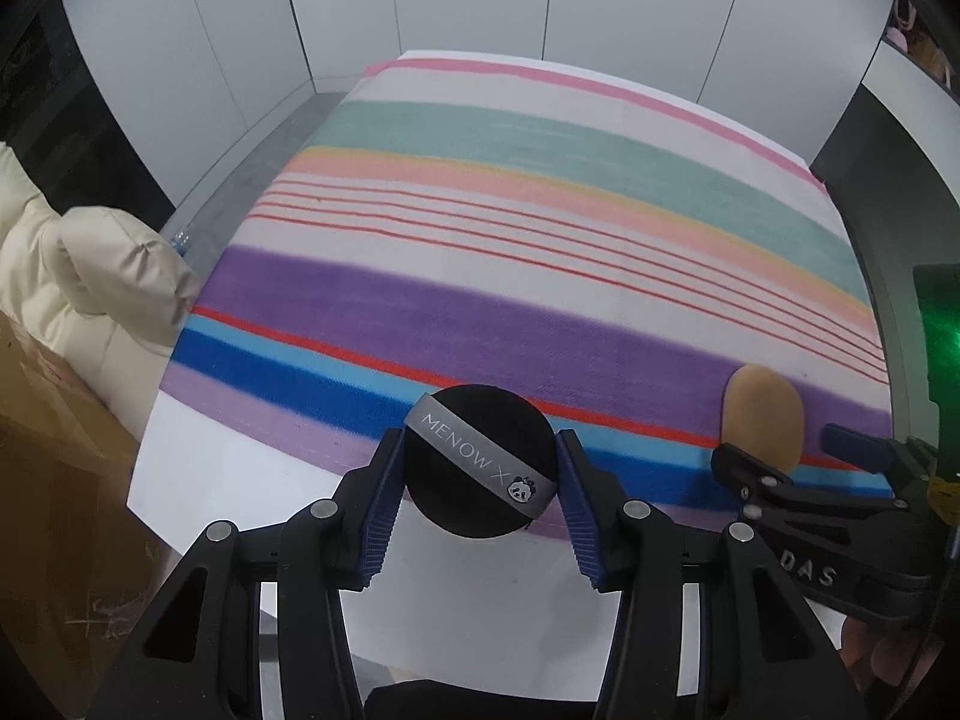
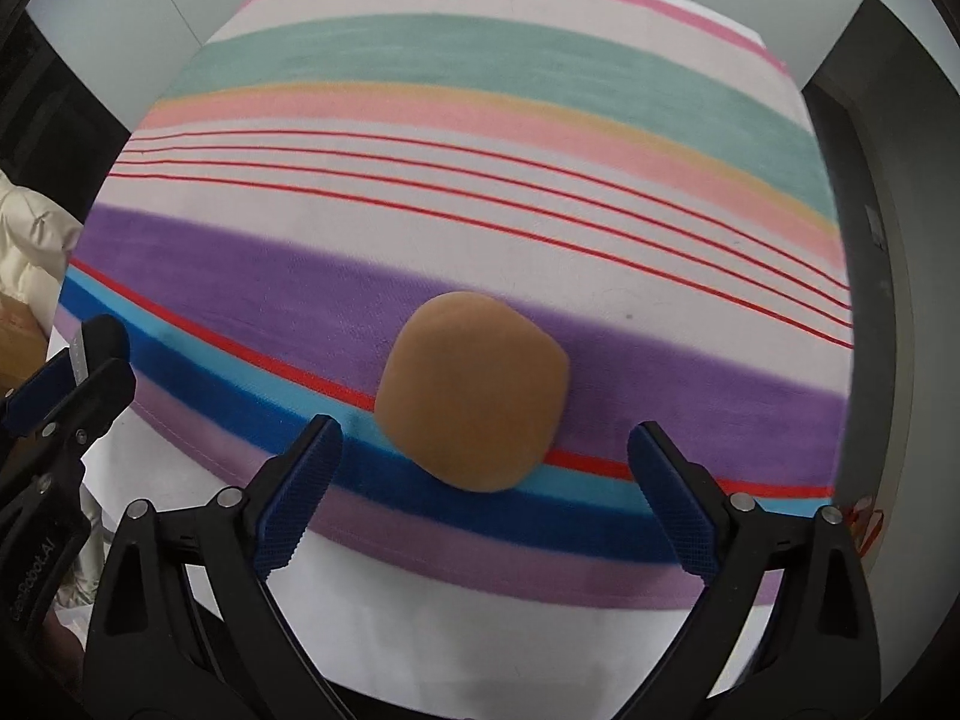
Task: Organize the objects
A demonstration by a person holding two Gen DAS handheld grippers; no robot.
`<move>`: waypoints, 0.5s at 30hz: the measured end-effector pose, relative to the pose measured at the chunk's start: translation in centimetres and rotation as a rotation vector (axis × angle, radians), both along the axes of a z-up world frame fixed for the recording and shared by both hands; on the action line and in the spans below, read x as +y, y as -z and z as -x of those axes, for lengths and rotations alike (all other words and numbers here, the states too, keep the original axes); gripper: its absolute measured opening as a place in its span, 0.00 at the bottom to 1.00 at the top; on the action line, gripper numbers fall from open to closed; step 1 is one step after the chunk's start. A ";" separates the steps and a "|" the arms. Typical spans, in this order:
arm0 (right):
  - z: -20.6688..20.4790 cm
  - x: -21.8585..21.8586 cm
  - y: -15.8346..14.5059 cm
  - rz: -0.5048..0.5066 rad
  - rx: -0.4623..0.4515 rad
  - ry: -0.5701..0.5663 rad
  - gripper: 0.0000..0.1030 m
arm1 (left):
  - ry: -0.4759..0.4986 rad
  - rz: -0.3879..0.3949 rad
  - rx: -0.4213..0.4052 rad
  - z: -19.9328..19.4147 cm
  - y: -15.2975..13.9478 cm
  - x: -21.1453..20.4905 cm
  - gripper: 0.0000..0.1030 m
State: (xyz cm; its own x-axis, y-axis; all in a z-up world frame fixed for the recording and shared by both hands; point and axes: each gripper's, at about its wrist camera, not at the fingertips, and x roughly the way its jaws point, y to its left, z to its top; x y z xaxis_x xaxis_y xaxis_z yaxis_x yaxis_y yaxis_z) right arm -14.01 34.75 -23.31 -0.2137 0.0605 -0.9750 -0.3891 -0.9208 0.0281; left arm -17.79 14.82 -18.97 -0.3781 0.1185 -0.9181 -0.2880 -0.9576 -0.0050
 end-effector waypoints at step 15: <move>0.6 -1.1 -1.9 -0.020 0.072 -0.076 0.54 | -0.009 0.032 0.016 -0.5 0.1 -0.2 0.49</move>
